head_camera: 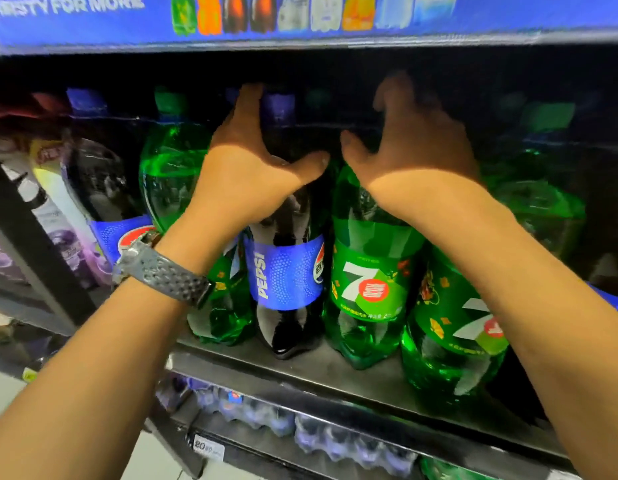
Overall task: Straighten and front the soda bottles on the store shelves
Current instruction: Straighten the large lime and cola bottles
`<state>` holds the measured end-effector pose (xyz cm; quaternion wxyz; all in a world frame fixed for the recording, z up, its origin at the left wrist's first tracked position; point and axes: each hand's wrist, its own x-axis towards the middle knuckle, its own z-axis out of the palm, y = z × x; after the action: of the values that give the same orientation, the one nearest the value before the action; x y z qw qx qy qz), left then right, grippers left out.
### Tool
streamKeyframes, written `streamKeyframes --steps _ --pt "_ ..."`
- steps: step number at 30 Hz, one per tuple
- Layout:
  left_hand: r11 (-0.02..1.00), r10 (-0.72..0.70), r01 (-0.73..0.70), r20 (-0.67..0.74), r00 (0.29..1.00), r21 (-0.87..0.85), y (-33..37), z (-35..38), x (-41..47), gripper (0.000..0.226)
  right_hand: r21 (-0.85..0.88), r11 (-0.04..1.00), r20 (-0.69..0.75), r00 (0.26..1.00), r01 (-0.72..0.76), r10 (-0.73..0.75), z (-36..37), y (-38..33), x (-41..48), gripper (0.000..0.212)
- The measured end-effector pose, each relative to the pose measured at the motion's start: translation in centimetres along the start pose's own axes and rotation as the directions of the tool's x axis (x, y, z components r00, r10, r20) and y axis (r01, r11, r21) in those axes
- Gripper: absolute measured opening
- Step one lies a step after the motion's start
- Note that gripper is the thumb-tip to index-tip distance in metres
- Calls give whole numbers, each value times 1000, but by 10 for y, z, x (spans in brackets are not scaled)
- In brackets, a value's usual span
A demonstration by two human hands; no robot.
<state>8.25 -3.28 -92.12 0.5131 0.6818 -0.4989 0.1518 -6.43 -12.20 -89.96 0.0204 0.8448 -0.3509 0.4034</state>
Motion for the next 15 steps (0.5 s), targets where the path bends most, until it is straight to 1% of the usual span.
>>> streamKeyframes --steps 1,3,5,7,9,12,13,15 --pt "1000 -7 6 39 999 18 1 -6 2 75 3 1000 10 1000 14 -14 -1 0 1 55" --pt "997 -30 18 164 986 72 6 -19 8 80 4 1000 42 999 23 -23 -2 0 2 56" --pt "990 -53 10 305 951 144 12 -31 15 81 -2 1000 92 996 18 -17 -5 -2 3 57" --pt "977 -63 -26 402 914 212 17 -41 21 78 1 1000 121 993 10 -10 -7 -3 4 58" --pt "971 -73 -44 470 879 234 20 -52 23 71 11 1000 128 992 13 -14 -7 -3 3 57" --pt "981 -57 -56 558 828 184 24 -64 24 66 9 1000 103 995 7 -8 -7 -1 3 57" --pt "978 -51 -74 565 824 196 23 -66 26 67 11 1000 99 995 4 -5 -7 -2 3 58" --pt "950 -17 -160 557 830 267 22 -67 27 75 9 1000 74 997 -18 17 -5 -3 2 59"
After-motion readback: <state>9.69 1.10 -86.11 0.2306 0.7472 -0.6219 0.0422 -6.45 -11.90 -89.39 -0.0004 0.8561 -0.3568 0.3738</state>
